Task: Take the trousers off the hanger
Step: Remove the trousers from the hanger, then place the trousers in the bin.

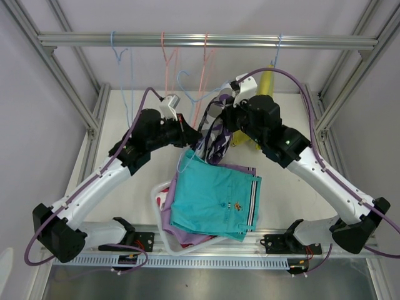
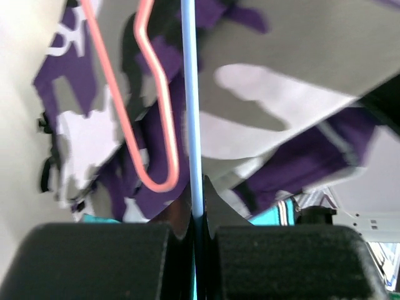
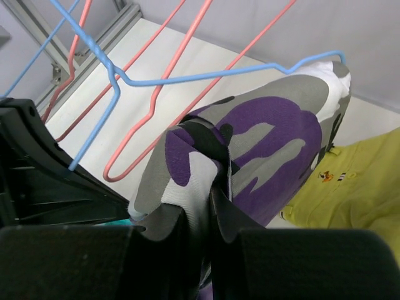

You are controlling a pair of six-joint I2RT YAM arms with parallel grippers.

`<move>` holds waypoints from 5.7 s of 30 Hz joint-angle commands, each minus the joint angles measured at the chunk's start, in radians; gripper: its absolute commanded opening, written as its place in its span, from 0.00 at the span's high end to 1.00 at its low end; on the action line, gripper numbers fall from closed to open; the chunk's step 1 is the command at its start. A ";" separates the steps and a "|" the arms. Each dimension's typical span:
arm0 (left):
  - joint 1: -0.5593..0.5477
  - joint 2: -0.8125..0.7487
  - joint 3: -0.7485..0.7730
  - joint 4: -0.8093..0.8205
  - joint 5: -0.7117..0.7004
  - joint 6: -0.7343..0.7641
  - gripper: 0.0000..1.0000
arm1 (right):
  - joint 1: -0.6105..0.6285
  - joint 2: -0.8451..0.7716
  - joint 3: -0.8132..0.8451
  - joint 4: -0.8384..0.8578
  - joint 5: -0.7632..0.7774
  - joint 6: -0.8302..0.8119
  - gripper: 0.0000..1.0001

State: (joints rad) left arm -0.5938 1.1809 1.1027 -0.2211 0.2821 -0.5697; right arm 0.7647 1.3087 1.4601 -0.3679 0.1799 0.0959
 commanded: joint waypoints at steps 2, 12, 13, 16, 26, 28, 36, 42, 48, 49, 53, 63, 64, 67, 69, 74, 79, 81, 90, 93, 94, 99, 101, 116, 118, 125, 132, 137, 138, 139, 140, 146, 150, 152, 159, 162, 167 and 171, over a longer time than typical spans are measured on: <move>-0.008 0.017 0.052 -0.029 -0.043 0.045 1.00 | 0.010 -0.028 0.178 0.100 0.059 -0.019 1.00; -0.008 0.028 0.060 -0.038 -0.044 0.044 0.99 | 0.013 0.104 0.497 -0.048 0.188 -0.051 1.00; -0.008 0.028 0.060 -0.040 -0.044 0.044 1.00 | 0.013 0.110 0.519 -0.055 0.187 -0.053 1.00; -0.008 0.029 0.062 -0.040 -0.043 0.045 1.00 | 0.016 0.124 0.586 -0.085 0.187 -0.056 1.00; -0.009 0.042 0.065 -0.043 -0.037 0.044 1.00 | 0.016 0.112 0.741 -0.155 0.213 -0.081 1.00; -0.011 0.046 0.065 -0.044 -0.037 0.042 1.00 | 0.015 0.110 0.763 -0.167 0.210 -0.079 1.00; -0.031 0.083 0.078 -0.070 -0.069 0.054 1.00 | 0.015 0.041 0.766 -0.154 0.162 -0.033 1.00; -0.046 0.115 0.091 -0.090 -0.077 0.059 1.00 | 0.015 -0.012 0.773 -0.141 0.141 -0.016 1.00; -0.077 0.137 0.097 -0.107 -0.129 0.083 1.00 | 0.015 -0.045 0.772 -0.149 0.150 -0.010 1.00; -0.086 0.140 0.105 -0.113 -0.144 0.091 1.00 | 0.015 -0.049 0.770 -0.152 0.147 -0.009 1.00; -0.129 0.151 0.115 -0.141 -0.234 0.116 1.00 | 0.015 -0.078 0.734 -0.148 0.155 -0.005 1.00; -0.182 0.184 0.111 -0.155 -0.377 0.156 0.99 | 0.016 -0.112 0.706 -0.146 0.161 0.010 1.00; -0.184 0.190 0.106 -0.155 -0.394 0.153 0.99 | 0.015 -0.115 0.721 -0.157 0.167 0.011 1.00; -0.207 0.213 0.097 -0.141 -0.458 0.166 0.99 | 0.015 -0.115 0.750 -0.180 0.179 0.008 1.00; -0.238 0.233 0.095 -0.135 -0.509 0.192 0.99 | 0.015 -0.120 0.756 -0.186 0.184 0.002 1.00; -0.276 0.267 0.095 -0.133 -0.610 0.228 1.00 | 0.015 -0.144 0.756 -0.201 0.201 -0.005 1.00; -0.310 0.296 0.095 -0.132 -0.742 0.266 1.00 | 0.015 -0.160 0.764 -0.213 0.205 -0.009 1.00; -0.317 0.306 0.097 -0.130 -0.765 0.274 1.00 | 0.016 -0.166 0.770 -0.218 0.205 -0.012 1.00; -0.317 0.322 0.115 -0.150 -0.771 0.272 0.99 | 0.015 -0.190 0.727 -0.258 0.193 0.005 1.00; -0.317 0.327 0.137 -0.178 -0.767 0.266 1.00 | 0.016 -0.226 0.657 -0.264 0.164 0.019 1.00; -0.317 0.329 0.147 -0.187 -0.761 0.264 1.00 | 0.016 -0.248 0.632 -0.261 0.141 0.018 1.00; -0.314 0.350 0.180 -0.228 -0.762 0.258 1.00 | 0.016 -0.315 0.520 -0.255 0.072 0.011 1.00; -0.304 0.361 0.189 -0.238 -0.765 0.254 1.00 | 0.016 -0.331 0.516 -0.266 0.050 0.013 1.00; -0.239 0.364 0.207 -0.262 -0.725 0.225 1.00 | 0.015 -0.411 0.514 -0.355 -0.025 0.011 1.00; -0.233 0.359 0.207 -0.261 -0.718 0.222 1.00 | 0.015 -0.417 0.513 -0.374 -0.034 0.010 1.00; -0.227 0.344 0.209 -0.262 -0.702 0.215 0.99 | 0.015 -0.457 0.459 -0.399 -0.066 0.010 1.00; -0.227 0.321 0.209 -0.264 -0.690 0.211 1.00 | 0.015 -0.502 0.241 -0.326 -0.166 0.033 1.00; -0.227 0.319 0.212 -0.265 -0.682 0.209 1.00 | 0.015 -0.502 0.117 -0.229 -0.243 0.060 1.00; -0.227 0.318 0.210 -0.267 -0.681 0.211 1.00 | 0.015 -0.494 0.105 -0.218 -0.253 0.065 1.00; -0.227 0.318 0.212 -0.268 -0.679 0.209 0.99 | 0.015 -0.490 0.086 -0.206 -0.264 0.073 1.00; -0.227 0.318 0.210 -0.268 -0.676 0.209 1.00 | 0.015 -0.486 0.077 -0.185 -0.281 0.077 1.00; -0.227 0.310 0.214 -0.270 -0.670 0.206 1.00 | 0.015 -0.470 0.016 -0.106 -0.356 0.119 1.00; -0.225 0.306 0.212 -0.270 -0.667 0.203 0.99 | 0.016 -0.471 -0.040 -0.048 -0.424 0.153 1.00; -0.225 0.307 0.213 -0.271 -0.666 0.200 1.00 | 0.022 -0.470 -0.063 -0.016 -0.453 0.165 1.00; -0.224 0.306 0.212 -0.273 -0.664 0.199 1.00 | 0.097 -0.441 -0.133 0.038 -0.442 0.171 1.00; -0.224 0.309 0.212 -0.274 -0.663 0.197 1.00 | 0.165 -0.422 -0.118 0.026 -0.381 0.147 1.00; -0.222 0.307 0.212 -0.276 -0.669 0.200 0.99 | 0.252 -0.417 -0.005 -0.086 -0.182 0.081 1.00; -0.222 0.299 0.213 -0.274 -0.666 0.200 1.00 | 0.263 -0.451 0.074 -0.186 -0.085 0.061 1.00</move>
State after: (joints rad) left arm -0.8242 1.5288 1.2720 -0.5125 -0.3855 -0.3511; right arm 1.0187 0.9119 1.4158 -0.5888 -0.0231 0.1825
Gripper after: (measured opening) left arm 0.006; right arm 0.140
